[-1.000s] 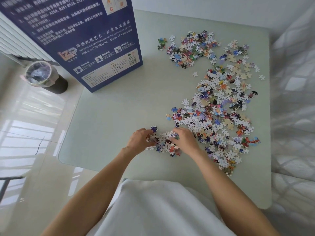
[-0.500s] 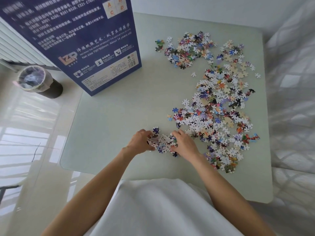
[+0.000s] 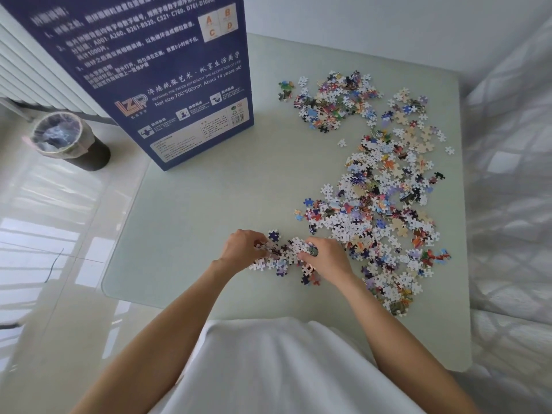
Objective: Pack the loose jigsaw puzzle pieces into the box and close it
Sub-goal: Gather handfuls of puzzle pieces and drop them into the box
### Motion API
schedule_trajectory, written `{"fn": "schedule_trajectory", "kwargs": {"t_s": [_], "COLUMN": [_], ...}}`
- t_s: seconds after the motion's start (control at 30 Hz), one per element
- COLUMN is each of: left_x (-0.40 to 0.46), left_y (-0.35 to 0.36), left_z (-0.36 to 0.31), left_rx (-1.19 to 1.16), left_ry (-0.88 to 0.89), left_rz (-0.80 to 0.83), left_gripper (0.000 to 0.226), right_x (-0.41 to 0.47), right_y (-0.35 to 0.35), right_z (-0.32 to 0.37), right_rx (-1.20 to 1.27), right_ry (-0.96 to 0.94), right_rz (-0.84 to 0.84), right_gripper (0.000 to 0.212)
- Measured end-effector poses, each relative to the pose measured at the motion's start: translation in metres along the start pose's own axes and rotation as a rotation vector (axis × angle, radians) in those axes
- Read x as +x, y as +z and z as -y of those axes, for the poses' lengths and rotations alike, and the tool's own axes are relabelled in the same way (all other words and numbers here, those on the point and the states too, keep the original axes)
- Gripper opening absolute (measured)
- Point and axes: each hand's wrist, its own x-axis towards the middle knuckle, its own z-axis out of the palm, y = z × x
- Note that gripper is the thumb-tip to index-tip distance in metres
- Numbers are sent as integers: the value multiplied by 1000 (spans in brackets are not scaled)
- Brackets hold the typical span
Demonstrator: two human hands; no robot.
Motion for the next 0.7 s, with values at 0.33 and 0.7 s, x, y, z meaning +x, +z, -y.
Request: {"fn": "schedule_trajectory", "kwargs": {"t_s": [0.33, 0.7], "left_x": [-17, -25], "left_y": [-29, -151], "left_z": [-2, -71], "left_rx": [-88, -119], "left_ry": [60, 437], "left_rz": [-202, -605], "left_gripper": [18, 13], "right_x": [3, 13], "right_y": [-30, -137], "right_z": [4, 55], "right_rx": [48, 474], "right_ry": [-59, -95], "right_rz": [-57, -86], "right_gripper": [41, 48]}}
